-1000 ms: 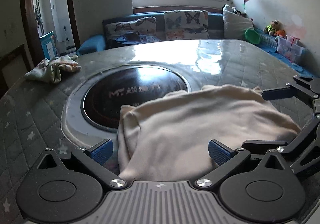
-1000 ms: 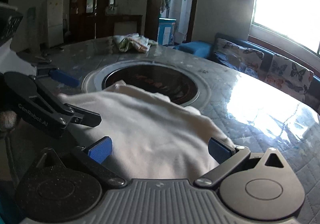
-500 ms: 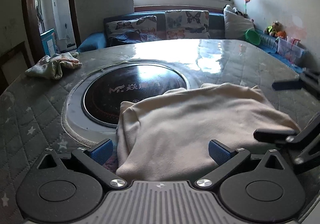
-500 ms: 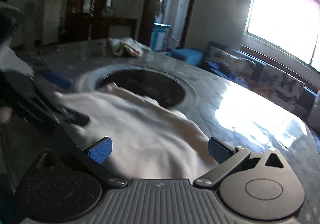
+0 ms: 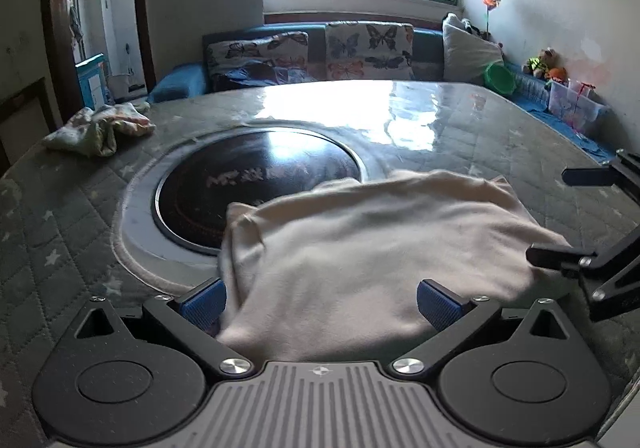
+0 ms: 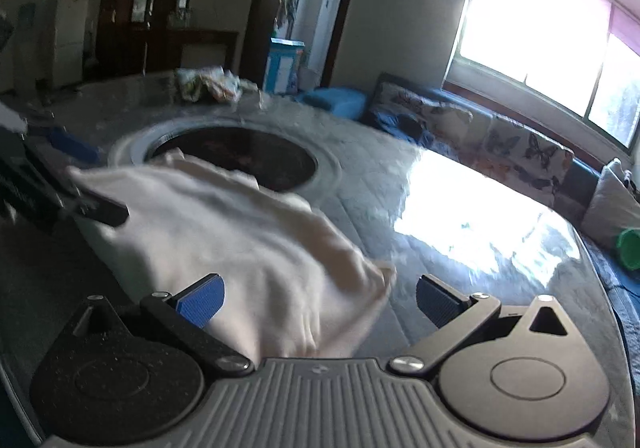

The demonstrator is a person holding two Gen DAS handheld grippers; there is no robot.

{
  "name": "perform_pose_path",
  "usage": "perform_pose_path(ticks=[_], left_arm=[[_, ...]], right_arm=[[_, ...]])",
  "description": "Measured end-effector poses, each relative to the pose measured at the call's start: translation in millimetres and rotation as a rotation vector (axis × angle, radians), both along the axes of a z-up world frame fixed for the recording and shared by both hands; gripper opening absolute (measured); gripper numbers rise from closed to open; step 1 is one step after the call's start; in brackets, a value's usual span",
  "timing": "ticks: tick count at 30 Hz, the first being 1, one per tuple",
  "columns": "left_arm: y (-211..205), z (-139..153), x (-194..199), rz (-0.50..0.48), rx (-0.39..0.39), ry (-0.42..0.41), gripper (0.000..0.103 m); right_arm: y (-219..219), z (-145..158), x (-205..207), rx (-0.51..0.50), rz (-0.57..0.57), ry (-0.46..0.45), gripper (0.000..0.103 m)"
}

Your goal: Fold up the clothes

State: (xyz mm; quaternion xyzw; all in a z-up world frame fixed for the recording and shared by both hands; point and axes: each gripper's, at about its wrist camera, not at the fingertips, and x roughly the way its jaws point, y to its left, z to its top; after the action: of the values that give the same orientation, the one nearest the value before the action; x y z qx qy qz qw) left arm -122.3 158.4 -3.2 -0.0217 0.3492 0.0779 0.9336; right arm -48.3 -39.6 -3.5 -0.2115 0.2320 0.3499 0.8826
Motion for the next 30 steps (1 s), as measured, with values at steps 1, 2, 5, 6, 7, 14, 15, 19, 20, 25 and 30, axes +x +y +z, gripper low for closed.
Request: perform_pose_path(ticks=[1,2,5,6,7,14,15,19,20,25,30], left_arm=[[-1,-3,1,-0.001,0.001,0.008,0.103],[-2,-7,1,-0.002,0.003,0.018,0.103],[0,-10,0,0.000,-0.009,0.025,0.103],[1,-8,-1,0.000,-0.011,0.022,0.103],[2,-6,-1,0.000,-0.012,0.017,0.103],[23,-1,-4,0.072,-0.053,0.012,0.103],[27,-2,-4,0.084,-0.061,0.015,0.103],[41,0,-6,0.122,-0.103,0.013,0.103],[45,1,-7,0.134,-0.120,0.009,0.103],[69,6,-8,0.206,-0.192,0.002,0.103],[95,10,-8,0.283,-0.252,0.008,0.103]], right_arm=[[-1,-5,0,-0.015,-0.006,0.002,0.103],[-2,-10,-2,-0.029,-0.011,-0.004,0.103],[-5,-13,-3,-0.017,-0.014,0.000,0.103],[-6,-12,-2,-0.011,-0.015,0.005,0.103],[-6,-9,-2,-0.009,-0.007,0.004,0.103],[2,8,7,0.025,0.059,0.044,0.103],[5,8,8,0.026,0.072,0.051,0.103],[19,13,7,0.021,0.151,0.073,0.103],[23,14,6,0.018,0.175,0.077,0.103],[46,21,1,0.013,0.279,0.099,0.103],[74,27,-12,-0.009,0.382,0.076,0.098]])
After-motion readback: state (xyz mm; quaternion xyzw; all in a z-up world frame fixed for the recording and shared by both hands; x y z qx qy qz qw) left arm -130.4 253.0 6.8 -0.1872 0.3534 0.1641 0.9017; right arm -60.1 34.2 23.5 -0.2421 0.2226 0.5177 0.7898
